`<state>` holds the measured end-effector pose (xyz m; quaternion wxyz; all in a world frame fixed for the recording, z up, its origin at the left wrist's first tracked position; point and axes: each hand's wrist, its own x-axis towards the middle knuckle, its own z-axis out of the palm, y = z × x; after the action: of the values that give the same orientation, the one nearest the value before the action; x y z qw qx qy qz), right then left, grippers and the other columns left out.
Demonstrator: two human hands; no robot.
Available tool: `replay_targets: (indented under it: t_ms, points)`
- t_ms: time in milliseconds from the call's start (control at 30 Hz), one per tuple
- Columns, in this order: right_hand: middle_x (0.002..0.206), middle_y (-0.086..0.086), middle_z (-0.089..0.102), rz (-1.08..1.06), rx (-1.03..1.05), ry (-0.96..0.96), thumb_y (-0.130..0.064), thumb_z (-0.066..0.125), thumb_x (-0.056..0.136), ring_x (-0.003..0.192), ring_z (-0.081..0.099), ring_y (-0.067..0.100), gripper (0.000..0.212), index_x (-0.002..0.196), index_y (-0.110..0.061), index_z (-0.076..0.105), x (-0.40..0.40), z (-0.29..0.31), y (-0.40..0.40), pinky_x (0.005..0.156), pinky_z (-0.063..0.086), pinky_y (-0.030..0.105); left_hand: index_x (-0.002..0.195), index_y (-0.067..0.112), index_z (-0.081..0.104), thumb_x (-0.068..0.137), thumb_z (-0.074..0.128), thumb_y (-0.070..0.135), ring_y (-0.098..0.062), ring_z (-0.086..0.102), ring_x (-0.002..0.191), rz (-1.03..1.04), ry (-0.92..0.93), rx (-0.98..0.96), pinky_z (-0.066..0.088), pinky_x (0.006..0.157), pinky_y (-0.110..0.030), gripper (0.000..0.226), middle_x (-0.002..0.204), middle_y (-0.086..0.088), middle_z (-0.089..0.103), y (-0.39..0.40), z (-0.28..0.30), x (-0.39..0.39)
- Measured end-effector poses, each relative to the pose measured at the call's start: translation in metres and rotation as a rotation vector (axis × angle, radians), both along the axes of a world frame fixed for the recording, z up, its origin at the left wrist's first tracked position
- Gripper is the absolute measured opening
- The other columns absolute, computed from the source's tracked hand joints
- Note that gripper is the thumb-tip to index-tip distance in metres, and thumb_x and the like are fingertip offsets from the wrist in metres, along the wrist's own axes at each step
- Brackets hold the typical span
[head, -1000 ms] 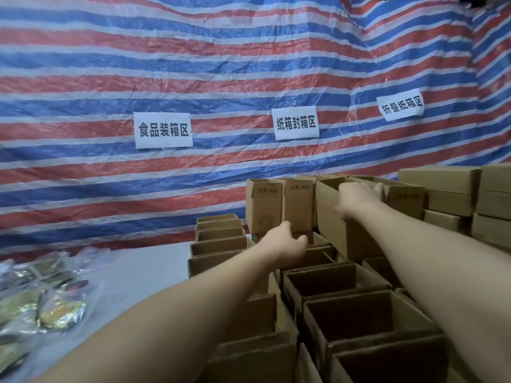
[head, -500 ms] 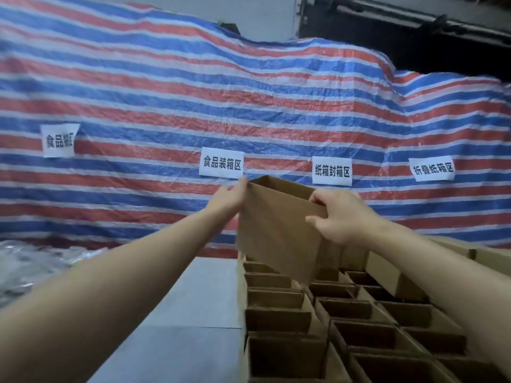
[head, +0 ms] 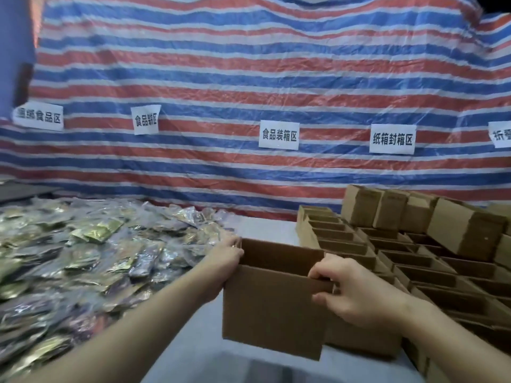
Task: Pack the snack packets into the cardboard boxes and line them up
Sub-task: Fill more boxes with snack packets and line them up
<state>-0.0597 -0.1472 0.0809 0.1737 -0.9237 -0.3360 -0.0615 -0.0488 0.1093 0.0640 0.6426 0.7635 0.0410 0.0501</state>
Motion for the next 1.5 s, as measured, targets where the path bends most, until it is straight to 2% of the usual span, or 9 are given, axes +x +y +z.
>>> replay_targets:
  t_ms: [100,233,333,467,633,833,1100,1233,1500]
  points:
    - [0.104,-0.027,0.057,-0.008,-0.020,0.112,-0.036,0.073,0.089,0.104,0.054,-0.005,0.016,0.098,-0.047,0.066,0.001,-0.046,0.008,0.090,0.050,0.024,0.109,0.022,0.062,0.099,0.036,0.000,-0.011,0.061,0.093,0.043,0.019,-0.018,0.052,0.081,-0.028,0.035,0.098,0.006,0.064,0.006,-0.051,-0.004]
    - [0.105,-0.022,0.060,-0.004,-0.066,0.194,-0.042,0.074,0.087,0.112,0.049,-0.007,0.015,0.101,-0.039,0.070,0.012,-0.079,0.012,0.106,0.042,0.028,0.151,0.014,0.033,0.100,0.030,-0.005,-0.016,0.036,0.142,0.032,0.077,0.003,0.027,0.116,-0.029,0.055,0.153,-0.001,0.039,0.006,-0.097,-0.006]
    - [0.100,-0.028,0.060,-0.010,-0.094,0.252,-0.056,0.069,0.086,0.110,0.047,-0.011,0.018,0.098,-0.043,0.070,0.014,-0.083,0.016,0.101,0.041,0.025,0.155,0.016,0.024,0.099,0.027,-0.008,-0.013,0.019,0.149,-0.022,0.064,0.001,0.013,0.119,-0.026,0.061,0.162,-0.003,0.022,0.008,-0.114,-0.009]
    - [0.096,-0.027,0.061,-0.081,0.103,0.150,-0.067,0.053,0.090,0.101,0.053,-0.007,0.028,0.093,-0.042,0.067,0.018,-0.075,0.032,0.089,0.048,0.025,0.155,0.017,0.026,0.096,0.027,-0.010,-0.012,0.021,0.148,-0.027,0.053,0.030,0.015,0.118,-0.024,0.065,0.161,-0.002,0.024,0.005,-0.119,-0.006]
    - [0.144,-0.014,0.049,-0.291,0.115,0.135,-0.058,0.043,0.101,0.131,0.047,0.008,0.050,0.145,-0.035,0.046,0.033,-0.082,0.061,0.110,0.042,0.034,0.154,0.021,0.027,0.097,0.029,-0.007,-0.013,0.023,0.148,-0.004,0.030,0.082,0.017,0.117,-0.025,0.064,0.161,-0.001,0.027,0.005,-0.120,-0.007]
    - [0.098,-0.015,0.054,-0.297,-0.016,0.167,-0.058,0.044,0.100,0.091,0.050,0.002,0.026,0.099,-0.034,0.054,0.037,-0.108,0.064,0.075,0.042,0.022,0.152,0.030,0.029,0.097,0.032,0.001,-0.010,0.027,0.144,-0.013,0.013,0.190,0.022,0.102,-0.014,0.063,0.158,0.004,0.031,0.006,-0.122,-0.012]
    - [0.126,-0.011,0.056,-0.308,-0.081,0.215,-0.061,0.045,0.099,0.107,0.050,0.002,0.045,0.133,-0.033,0.052,0.045,-0.112,0.054,0.084,0.042,0.021,0.153,0.030,0.027,0.099,0.030,0.005,-0.009,0.030,0.143,-0.042,0.026,0.218,0.023,0.104,-0.015,0.060,0.159,0.004,0.031,0.000,-0.123,-0.013]
    - [0.114,-0.013,0.057,-0.323,-0.075,0.209,-0.058,0.048,0.099,0.098,0.053,0.001,0.040,0.129,-0.032,0.055,0.048,-0.111,0.057,0.076,0.044,0.018,0.154,0.027,0.025,0.100,0.030,0.006,-0.012,0.027,0.146,-0.068,0.028,0.233,0.021,0.112,-0.020,0.059,0.160,0.004,0.028,0.002,-0.117,-0.013]
    - [0.133,-0.016,0.056,-0.330,-0.196,0.245,-0.067,0.037,0.098,0.119,0.051,0.005,0.051,0.139,-0.039,0.049,0.047,-0.096,0.053,0.108,0.040,0.035,0.152,0.031,0.029,0.102,0.032,0.054,-0.015,0.038,0.140,-0.049,0.028,0.135,0.029,0.116,-0.035,0.055,0.152,0.009,0.038,0.029,-0.112,0.004]
